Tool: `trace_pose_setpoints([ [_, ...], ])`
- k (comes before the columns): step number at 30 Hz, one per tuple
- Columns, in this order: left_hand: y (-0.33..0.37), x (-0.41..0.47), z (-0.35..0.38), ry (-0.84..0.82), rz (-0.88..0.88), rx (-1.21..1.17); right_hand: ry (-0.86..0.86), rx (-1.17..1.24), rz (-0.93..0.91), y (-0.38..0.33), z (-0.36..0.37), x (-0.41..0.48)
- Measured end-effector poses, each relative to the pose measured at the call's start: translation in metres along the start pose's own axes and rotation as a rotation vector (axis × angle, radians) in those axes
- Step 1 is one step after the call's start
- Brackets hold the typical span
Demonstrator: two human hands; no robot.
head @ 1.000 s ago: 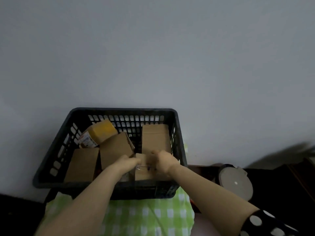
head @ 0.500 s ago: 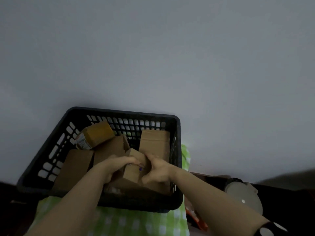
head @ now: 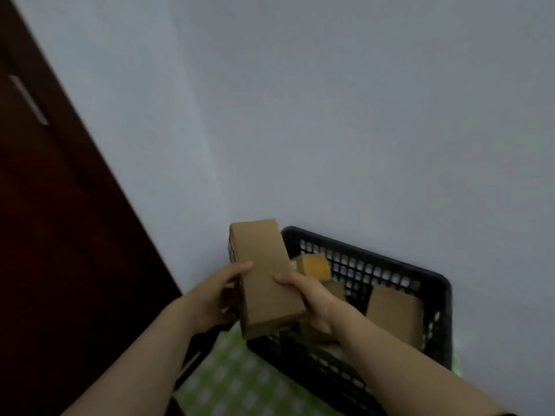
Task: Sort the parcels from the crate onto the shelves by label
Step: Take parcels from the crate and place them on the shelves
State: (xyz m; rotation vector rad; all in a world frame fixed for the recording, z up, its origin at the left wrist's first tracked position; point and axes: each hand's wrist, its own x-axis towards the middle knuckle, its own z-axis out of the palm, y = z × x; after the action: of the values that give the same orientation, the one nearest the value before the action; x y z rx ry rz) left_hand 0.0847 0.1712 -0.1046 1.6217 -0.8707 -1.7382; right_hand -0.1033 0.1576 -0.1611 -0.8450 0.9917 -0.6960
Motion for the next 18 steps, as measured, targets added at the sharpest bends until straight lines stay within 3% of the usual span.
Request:
trace_pose_setpoints([
  [3, -0.018, -0.056, -0.062, 0.185, 0.098, -0.045, -0.119, 0.022, -0.002, 0.006, 0.088, 0.002],
  [7, -0.05, -0.143, -0.148, 0.517, 0.245, -0.077, -0.177, -0.264, -0.171, 0.023, 0.209, -0.005],
  [9, -0.068, -0.188, -0.187, 0.642, 0.312, -0.077, -0.302, -0.391, -0.223, 0.033, 0.271, -0.022],
  [12, -0.095, -0.254, -0.236, 0.704, 0.38, -0.1, -0.488, -0.496, -0.26, 0.054, 0.352, -0.05],
  [15, -0.121, -0.316, -0.272, 0.729, 0.424, -0.164, -0.502, -0.512, -0.337, 0.077, 0.419, -0.07],
  [18, -0.153, -0.367, -0.301, 0.881, 0.46, -0.135, -0.542, -0.495, -0.327, 0.094, 0.482, -0.097],
])
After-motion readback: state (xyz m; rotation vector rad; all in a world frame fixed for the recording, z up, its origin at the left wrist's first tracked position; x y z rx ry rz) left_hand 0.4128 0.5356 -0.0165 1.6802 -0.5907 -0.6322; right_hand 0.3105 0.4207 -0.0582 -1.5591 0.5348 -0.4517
